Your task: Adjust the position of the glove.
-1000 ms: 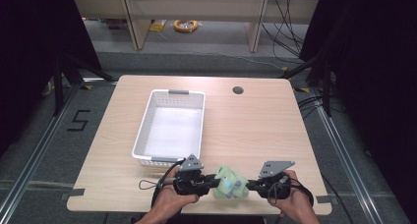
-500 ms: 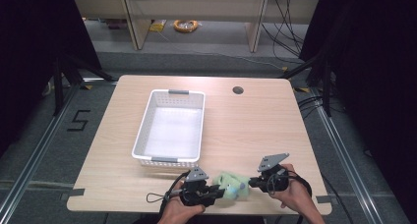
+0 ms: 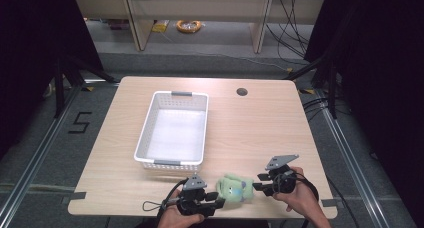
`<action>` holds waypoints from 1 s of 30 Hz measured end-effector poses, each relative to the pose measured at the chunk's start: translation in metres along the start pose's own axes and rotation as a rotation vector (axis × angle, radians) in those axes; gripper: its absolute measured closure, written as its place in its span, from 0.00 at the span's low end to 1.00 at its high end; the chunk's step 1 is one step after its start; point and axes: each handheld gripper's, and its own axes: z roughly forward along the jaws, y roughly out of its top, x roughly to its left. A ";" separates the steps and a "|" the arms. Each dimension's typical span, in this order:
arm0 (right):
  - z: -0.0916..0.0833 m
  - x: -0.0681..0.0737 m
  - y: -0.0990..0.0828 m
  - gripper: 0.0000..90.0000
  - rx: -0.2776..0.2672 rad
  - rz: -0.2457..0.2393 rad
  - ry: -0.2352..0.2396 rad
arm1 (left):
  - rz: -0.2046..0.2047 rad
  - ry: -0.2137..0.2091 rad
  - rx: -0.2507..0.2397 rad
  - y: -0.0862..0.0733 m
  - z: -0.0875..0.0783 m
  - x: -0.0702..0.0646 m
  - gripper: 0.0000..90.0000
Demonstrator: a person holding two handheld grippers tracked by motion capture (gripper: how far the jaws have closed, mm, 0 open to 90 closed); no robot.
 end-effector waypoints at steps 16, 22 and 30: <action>0.003 0.012 0.007 0.51 -0.094 0.122 0.017 | -0.120 0.064 -0.027 0.015 0.006 0.028 0.54; 0.015 0.007 0.005 0.53 -0.068 0.149 0.010 | -0.132 0.047 -0.001 0.016 0.017 0.027 0.54; 0.023 0.005 -0.002 0.56 -0.040 0.198 0.043 | -0.134 0.046 0.045 0.012 0.029 0.031 0.56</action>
